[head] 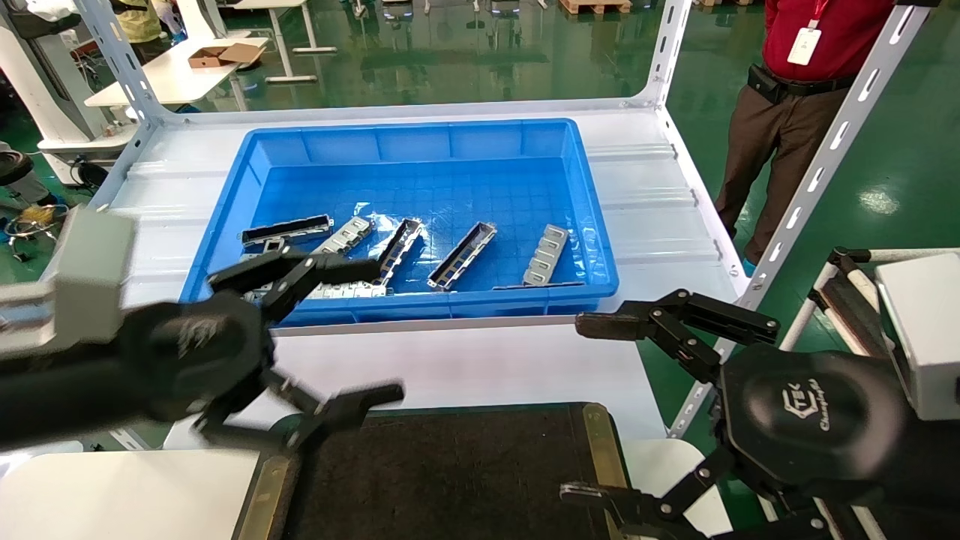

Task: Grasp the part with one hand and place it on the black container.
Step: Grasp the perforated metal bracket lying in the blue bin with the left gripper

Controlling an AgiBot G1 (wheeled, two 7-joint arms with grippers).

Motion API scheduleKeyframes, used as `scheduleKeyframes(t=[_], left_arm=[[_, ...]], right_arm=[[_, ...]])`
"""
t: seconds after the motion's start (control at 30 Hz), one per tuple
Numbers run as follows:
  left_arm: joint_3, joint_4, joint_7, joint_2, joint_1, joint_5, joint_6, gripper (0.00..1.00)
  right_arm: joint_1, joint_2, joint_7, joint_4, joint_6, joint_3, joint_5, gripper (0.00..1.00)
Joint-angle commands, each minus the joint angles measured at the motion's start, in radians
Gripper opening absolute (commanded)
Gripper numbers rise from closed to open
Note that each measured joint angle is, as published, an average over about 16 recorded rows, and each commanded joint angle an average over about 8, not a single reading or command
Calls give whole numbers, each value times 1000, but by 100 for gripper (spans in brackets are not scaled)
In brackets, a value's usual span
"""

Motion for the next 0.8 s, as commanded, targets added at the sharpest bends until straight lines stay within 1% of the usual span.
scheduleKeyframes(t=[0.03,0.33,0.57,0.8], left_arm=[[9,21,-1,19,-19,20,-16,100],[75,229,50,181,-156,148,-101,100],[121,440,148,320,-262,240,-165,100],[145,668,252,452,-361,299,-256,100]], right_arm=[[0,0,0,0,0,0,0,100],[0,0,0,0,0,-1,1,100],[0,1,-1,0,1,-1,1,100],[0,1,-1,0,1,-2,1,100]])
